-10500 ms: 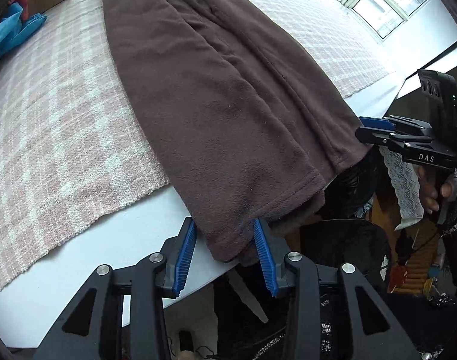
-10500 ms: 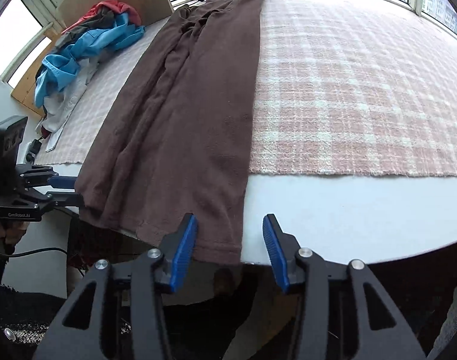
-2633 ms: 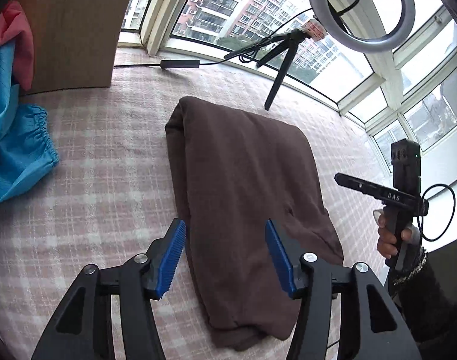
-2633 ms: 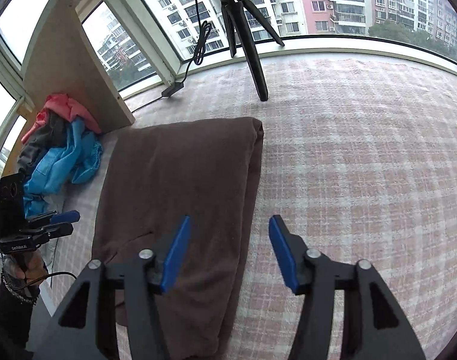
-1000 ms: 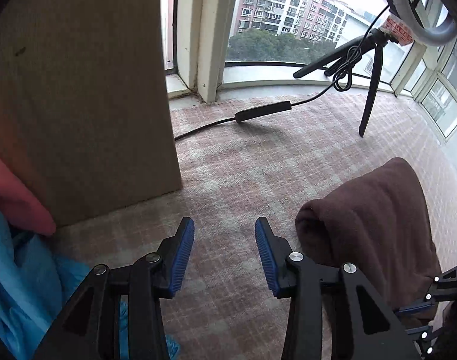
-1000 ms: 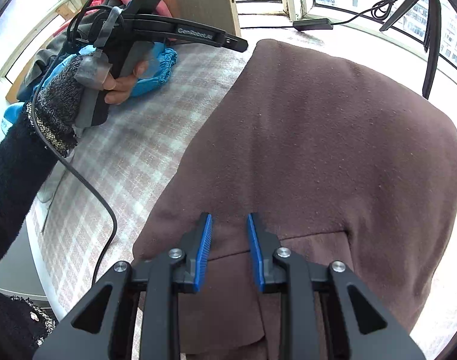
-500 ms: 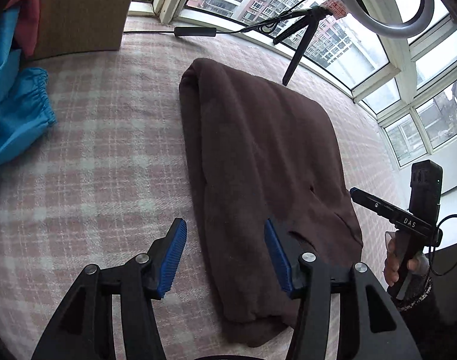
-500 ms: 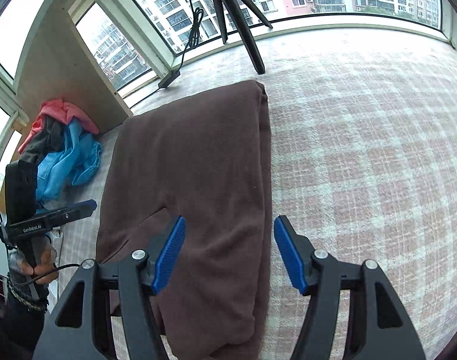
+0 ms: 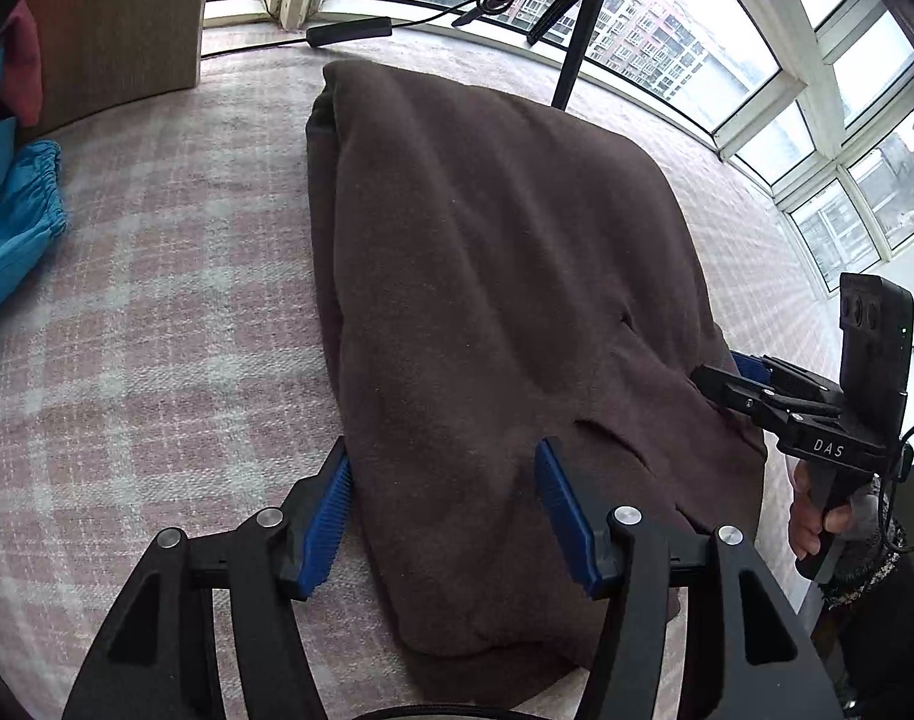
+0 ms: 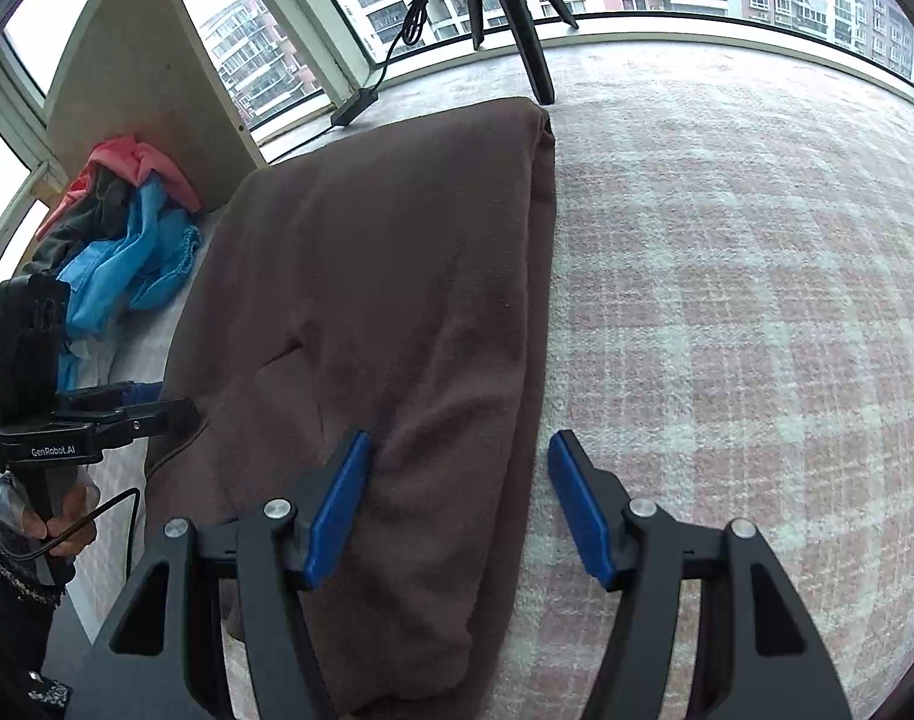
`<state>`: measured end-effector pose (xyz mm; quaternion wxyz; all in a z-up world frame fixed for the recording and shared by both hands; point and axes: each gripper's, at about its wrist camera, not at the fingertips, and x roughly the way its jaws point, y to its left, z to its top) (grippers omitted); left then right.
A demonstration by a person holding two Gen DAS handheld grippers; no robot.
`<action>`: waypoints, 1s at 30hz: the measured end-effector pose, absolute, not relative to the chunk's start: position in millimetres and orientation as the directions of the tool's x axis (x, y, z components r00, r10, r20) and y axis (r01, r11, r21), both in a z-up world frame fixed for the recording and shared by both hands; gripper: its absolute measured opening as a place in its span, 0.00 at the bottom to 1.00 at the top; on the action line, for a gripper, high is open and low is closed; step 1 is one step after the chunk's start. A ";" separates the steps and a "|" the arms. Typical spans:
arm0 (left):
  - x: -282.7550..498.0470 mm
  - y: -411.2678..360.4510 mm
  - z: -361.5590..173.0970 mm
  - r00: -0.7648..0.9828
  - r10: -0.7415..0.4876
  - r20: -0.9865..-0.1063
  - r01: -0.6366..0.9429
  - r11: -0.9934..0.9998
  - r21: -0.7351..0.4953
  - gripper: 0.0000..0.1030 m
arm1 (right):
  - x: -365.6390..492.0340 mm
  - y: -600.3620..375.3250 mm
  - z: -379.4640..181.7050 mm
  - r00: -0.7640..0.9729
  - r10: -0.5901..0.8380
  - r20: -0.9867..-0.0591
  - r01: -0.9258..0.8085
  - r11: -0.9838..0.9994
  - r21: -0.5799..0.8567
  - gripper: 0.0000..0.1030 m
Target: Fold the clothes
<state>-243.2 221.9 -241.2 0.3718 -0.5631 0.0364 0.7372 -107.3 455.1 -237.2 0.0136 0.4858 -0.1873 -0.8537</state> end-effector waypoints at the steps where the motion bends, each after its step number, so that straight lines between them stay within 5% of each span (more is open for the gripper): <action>1: -242.0 224.5 -241.4 -0.094 0.503 -0.859 -0.595 -0.720 -0.357 0.54 | -107.9 452.5 -237.2 -0.523 -0.205 -0.827 -0.148 -0.934 0.326 0.52; 5: -245.2 223.5 -245.6 -0.100 0.544 -0.833 -0.571 -0.717 -0.400 0.28 | -111.4 447.8 -236.3 -0.501 -0.193 -0.843 -0.151 -0.940 0.305 0.39; 8: -250.0 221.4 -244.2 -0.074 0.590 -0.804 -0.521 -0.710 -0.474 0.19 | -110.0 454.1 -224.3 -0.510 -0.188 -0.839 -0.164 -0.937 0.309 0.28; 19: -201.7 263.2 -149.8 -0.131 0.693 -0.709 -0.663 -0.593 -0.458 0.16 | -67.1 500.9 -147.1 -0.617 -0.160 -0.770 -0.119 -0.949 0.292 0.20; 30: -138.8 391.7 -99.7 -0.130 0.732 -0.668 -0.751 -0.513 -0.416 0.14 | -15.8 586.9 -79.2 -0.694 -0.089 -0.715 -0.132 -0.960 0.248 0.19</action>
